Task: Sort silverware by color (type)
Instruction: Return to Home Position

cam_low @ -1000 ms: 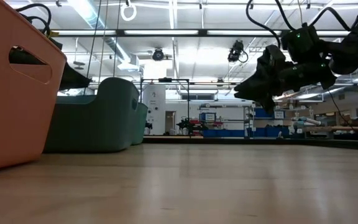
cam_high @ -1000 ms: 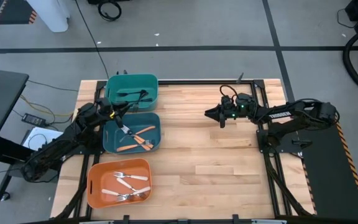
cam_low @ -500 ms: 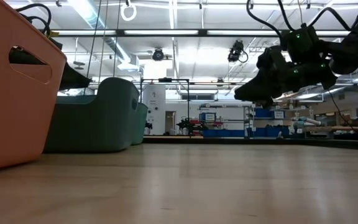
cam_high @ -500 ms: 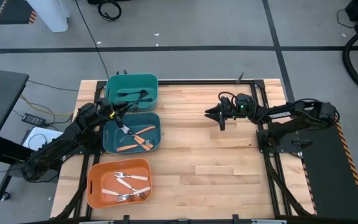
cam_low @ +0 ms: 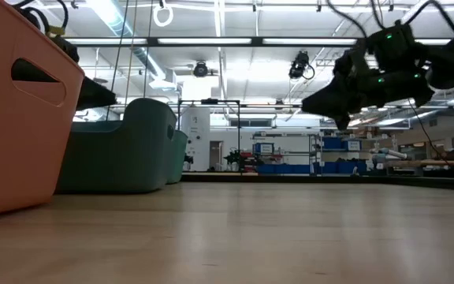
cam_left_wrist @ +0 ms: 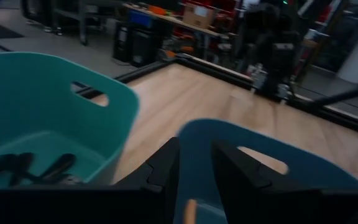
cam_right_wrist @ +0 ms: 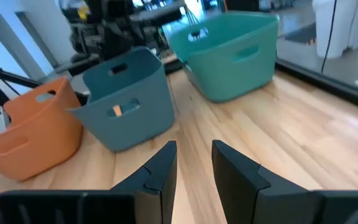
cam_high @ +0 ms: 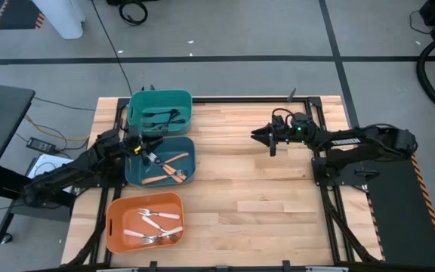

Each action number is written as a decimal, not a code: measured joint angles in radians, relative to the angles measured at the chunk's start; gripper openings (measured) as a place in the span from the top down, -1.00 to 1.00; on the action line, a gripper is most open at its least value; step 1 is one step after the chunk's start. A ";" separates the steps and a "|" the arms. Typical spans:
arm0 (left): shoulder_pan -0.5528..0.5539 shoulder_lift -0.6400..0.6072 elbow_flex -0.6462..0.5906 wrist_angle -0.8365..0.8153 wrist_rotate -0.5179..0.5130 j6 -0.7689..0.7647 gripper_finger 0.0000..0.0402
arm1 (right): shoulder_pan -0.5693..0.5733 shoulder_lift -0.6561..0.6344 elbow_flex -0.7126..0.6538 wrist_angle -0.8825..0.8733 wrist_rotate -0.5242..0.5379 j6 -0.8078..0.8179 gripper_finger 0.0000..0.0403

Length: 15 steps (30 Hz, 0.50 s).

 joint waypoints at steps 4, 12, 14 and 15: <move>-0.042 0.000 0.000 0.000 0.000 0.000 0.49 | -0.007 -0.117 -0.049 0.000 0.000 -0.001 0.46; -0.056 -0.029 0.000 -0.002 0.000 0.001 0.49 | -0.008 -0.334 -0.204 0.020 -0.001 -0.002 0.46; -0.056 -0.053 0.000 -0.001 0.000 0.000 0.49 | -0.008 -0.363 -0.235 0.016 -0.001 -0.002 0.46; -0.056 -0.066 0.000 0.000 0.000 0.001 0.49 | -0.008 -0.377 -0.237 -0.010 -0.003 -0.002 0.46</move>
